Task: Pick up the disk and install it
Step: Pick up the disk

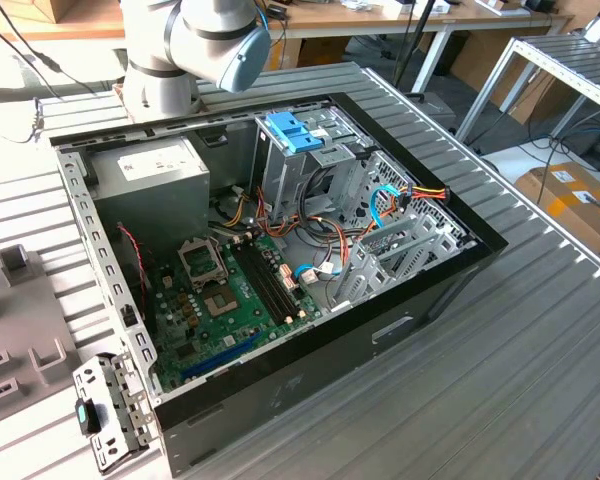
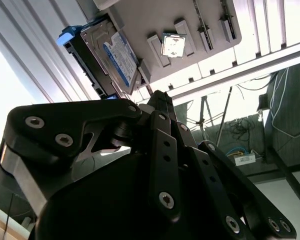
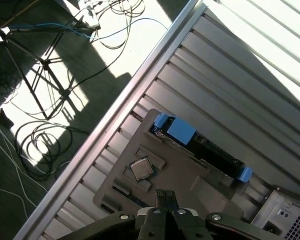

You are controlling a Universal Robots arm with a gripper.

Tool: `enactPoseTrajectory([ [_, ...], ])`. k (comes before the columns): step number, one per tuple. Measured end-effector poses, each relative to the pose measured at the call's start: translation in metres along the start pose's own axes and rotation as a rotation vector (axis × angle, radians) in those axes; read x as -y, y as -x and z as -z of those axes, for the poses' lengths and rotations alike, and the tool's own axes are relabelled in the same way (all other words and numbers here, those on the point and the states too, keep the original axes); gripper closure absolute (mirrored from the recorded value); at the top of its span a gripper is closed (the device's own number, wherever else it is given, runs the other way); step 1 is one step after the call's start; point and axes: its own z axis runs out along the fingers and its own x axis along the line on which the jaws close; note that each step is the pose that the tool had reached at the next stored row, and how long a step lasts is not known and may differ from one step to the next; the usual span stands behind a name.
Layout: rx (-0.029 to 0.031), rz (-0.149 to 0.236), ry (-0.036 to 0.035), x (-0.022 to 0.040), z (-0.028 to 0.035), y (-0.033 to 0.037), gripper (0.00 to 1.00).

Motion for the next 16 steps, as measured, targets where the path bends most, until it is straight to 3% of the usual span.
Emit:
enactPoseTrajectory([
  [16,-0.0029,0.066,0.0016,0.0,0.0,0.0,0.89],
])
